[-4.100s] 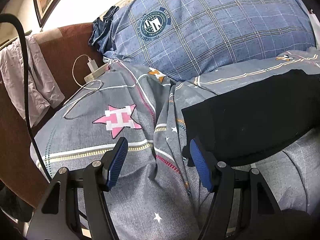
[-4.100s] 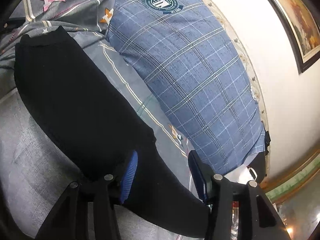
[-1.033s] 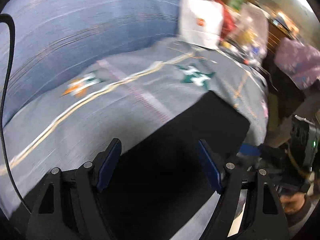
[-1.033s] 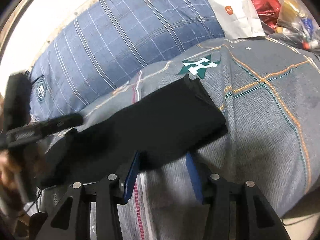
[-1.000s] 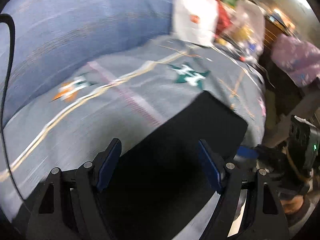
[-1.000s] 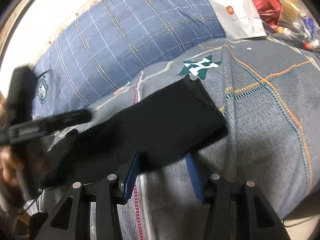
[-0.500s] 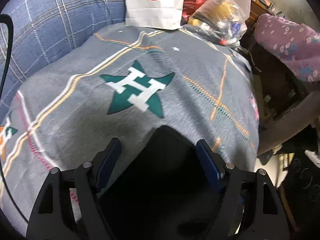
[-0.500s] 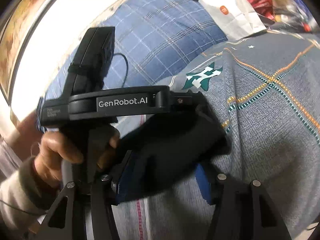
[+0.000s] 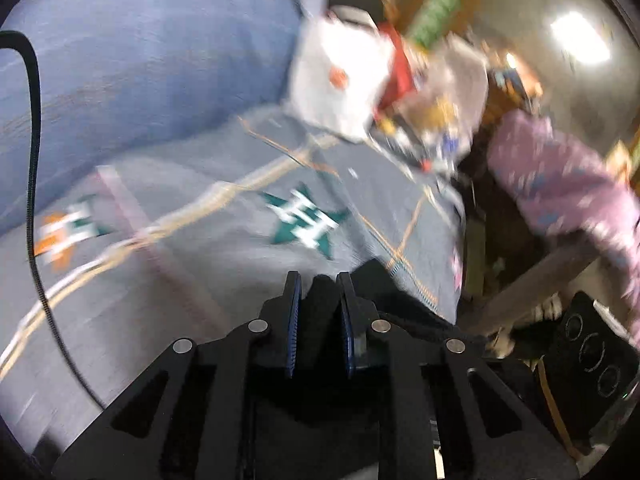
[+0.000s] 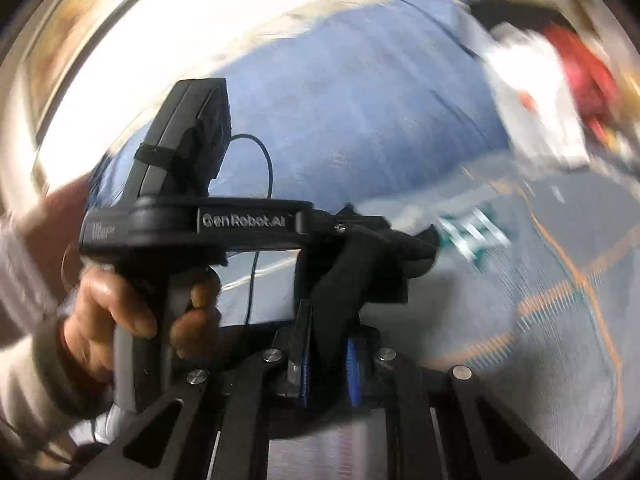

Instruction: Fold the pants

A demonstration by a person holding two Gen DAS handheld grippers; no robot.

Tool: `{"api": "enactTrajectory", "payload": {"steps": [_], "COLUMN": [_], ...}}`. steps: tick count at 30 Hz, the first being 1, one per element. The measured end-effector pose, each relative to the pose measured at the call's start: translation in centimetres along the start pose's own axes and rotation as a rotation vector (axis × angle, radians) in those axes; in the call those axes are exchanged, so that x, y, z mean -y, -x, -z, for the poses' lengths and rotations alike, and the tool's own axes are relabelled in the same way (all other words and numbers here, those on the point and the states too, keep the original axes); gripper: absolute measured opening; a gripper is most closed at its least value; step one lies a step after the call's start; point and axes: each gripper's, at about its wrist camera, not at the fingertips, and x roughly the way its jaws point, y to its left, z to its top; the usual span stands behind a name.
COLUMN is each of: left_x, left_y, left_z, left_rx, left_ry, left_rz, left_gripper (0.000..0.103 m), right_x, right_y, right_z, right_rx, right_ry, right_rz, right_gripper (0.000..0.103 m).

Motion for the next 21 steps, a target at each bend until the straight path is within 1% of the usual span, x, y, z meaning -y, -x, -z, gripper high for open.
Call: {"api": "enactTrajectory", "payload": {"steps": [2, 3, 5, 6, 7, 8, 9, 10, 11, 12, 13, 15, 16, 17, 19, 21], "left_x": [-2.2, -3.8, -6.0, -7.2, -8.4, -9.0, -10.1, -11.0, -11.4, -11.8, -12.0, -11.9, -11.7, -11.8, -10.7, -9.7], "left_y": [4.0, 6.5, 9.6, 11.2, 12.5, 13.2, 14.2, 14.9, 15.3, 15.9, 16.4, 16.8, 16.7, 16.5, 15.2, 13.7], "left_z": [1.2, 2.4, 4.4, 5.8, 7.3, 8.3, 9.8, 11.1, 12.1, 13.3, 14.2, 15.6, 15.9, 16.1, 15.8, 15.3], "left_rx": [0.045, 0.070, 0.093, 0.102, 0.105, 0.106, 0.102, 0.091, 0.085, 0.089, 0.100, 0.117, 0.118, 0.118, 0.112, 0.092], "left_ry": [0.061, 0.106, 0.156, 0.174, 0.188, 0.200, 0.231, 0.267, 0.289, 0.317, 0.336, 0.376, 0.386, 0.389, 0.385, 0.381], "left_rz": [-0.051, -0.090, -0.152, -0.203, -0.263, -0.298, -0.342, -0.362, -0.371, -0.376, -0.371, -0.344, -0.328, -0.321, -0.308, -0.295], "left_gripper": [0.016, 0.016, 0.017, 0.017, 0.017, 0.017, 0.021, 0.033, 0.041, 0.053, 0.058, 0.062, 0.065, 0.066, 0.068, 0.068], "right_x": [-3.3, -5.1, -8.0, -9.5, -10.8, -11.7, -12.7, -13.7, -14.4, -15.0, -15.2, -14.8, -14.1, -13.4, -11.5, -9.5], "right_y": [-0.1, -0.4, -1.6, -2.7, -4.1, -5.4, -7.2, -8.8, -9.6, -9.6, -8.8, -6.8, -5.5, -4.6, -3.2, -2.8], "right_z": [-0.5, -0.5, 0.1, 0.7, 1.5, 2.3, 3.4, 4.6, 5.5, 6.1, 6.2, 5.6, 5.1, 4.7, 3.9, 3.4], "right_rx": [-0.006, -0.016, -0.051, -0.085, -0.140, -0.190, -0.265, -0.342, -0.383, -0.395, -0.383, -0.366, -0.337, -0.307, -0.253, -0.234], "right_ry": [0.098, 0.147, 0.225, 0.258, 0.282, 0.296, 0.315, 0.343, 0.371, 0.399, 0.406, 0.368, 0.347, 0.333, 0.288, 0.217], "right_rz": [-0.043, -0.070, -0.112, -0.148, -0.186, -0.210, -0.225, -0.215, -0.197, -0.195, -0.221, -0.300, -0.316, -0.304, -0.217, -0.155], "right_gripper": [0.012, 0.012, 0.012, 0.012, 0.012, 0.012, 0.012, 0.015, 0.023, 0.026, 0.032, 0.034, 0.039, 0.044, 0.045, 0.045]}}
